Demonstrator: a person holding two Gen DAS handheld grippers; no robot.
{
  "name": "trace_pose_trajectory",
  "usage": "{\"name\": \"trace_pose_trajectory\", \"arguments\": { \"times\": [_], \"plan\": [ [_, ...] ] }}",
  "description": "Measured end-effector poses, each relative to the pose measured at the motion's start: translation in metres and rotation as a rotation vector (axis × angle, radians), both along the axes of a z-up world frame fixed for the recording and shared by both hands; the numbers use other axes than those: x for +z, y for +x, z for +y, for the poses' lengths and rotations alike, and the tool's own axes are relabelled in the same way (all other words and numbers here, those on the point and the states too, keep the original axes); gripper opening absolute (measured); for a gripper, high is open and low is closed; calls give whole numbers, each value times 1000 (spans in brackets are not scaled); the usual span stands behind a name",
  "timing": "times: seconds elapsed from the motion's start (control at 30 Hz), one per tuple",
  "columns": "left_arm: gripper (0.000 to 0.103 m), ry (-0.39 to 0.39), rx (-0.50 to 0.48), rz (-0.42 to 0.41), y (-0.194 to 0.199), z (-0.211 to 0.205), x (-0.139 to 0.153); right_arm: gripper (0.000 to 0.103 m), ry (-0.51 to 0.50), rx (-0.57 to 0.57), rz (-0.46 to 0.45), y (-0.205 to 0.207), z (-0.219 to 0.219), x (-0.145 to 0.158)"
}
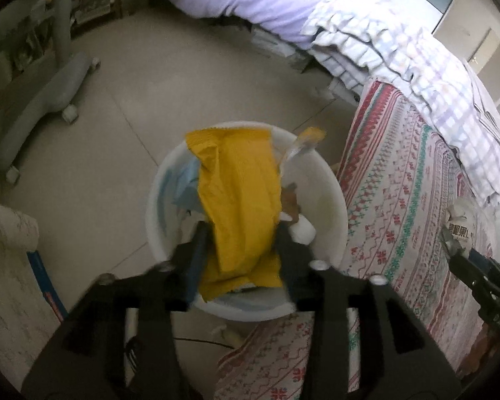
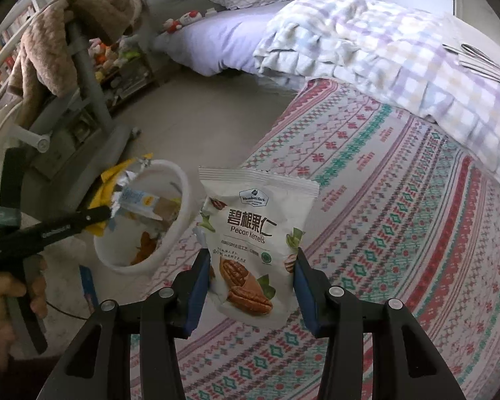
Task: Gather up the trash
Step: 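Carry the yellow bag over the white bin and open the left tool while the right tool carries the packet, then carry the pecan packet over the white bin and open the right tool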
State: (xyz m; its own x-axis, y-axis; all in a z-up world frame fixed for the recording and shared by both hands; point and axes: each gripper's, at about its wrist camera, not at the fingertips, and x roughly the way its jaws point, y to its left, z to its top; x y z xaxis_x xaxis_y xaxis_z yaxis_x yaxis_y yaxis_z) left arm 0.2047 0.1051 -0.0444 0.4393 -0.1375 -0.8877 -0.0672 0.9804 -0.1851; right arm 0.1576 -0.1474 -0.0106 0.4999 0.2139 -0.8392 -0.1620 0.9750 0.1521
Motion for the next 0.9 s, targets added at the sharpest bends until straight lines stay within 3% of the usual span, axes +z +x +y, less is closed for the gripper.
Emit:
{"name": "trace_pose_trajectory", "arguments": {
  "times": [0.07, 0.17, 0.43, 0.7, 0.9],
  "plan": [
    [72, 0, 7, 1, -1, 0, 2, 48, -2, 0, 1, 1, 1, -1],
    [79, 1, 2, -13, -5, 1, 10, 48, -4, -2, 0, 1, 0, -1],
    [87, 68, -12, -61, -23, 21, 31, 48, 17, 26, -10, 6, 12, 3],
    [97, 164, 6, -62, -36, 50, 29, 49, 56, 120, 9, 16, 63, -11],
    [98, 167, 34, -57, -42, 70, 26, 52, 82, 185, -17, 23, 106, -16]
  ]
}}
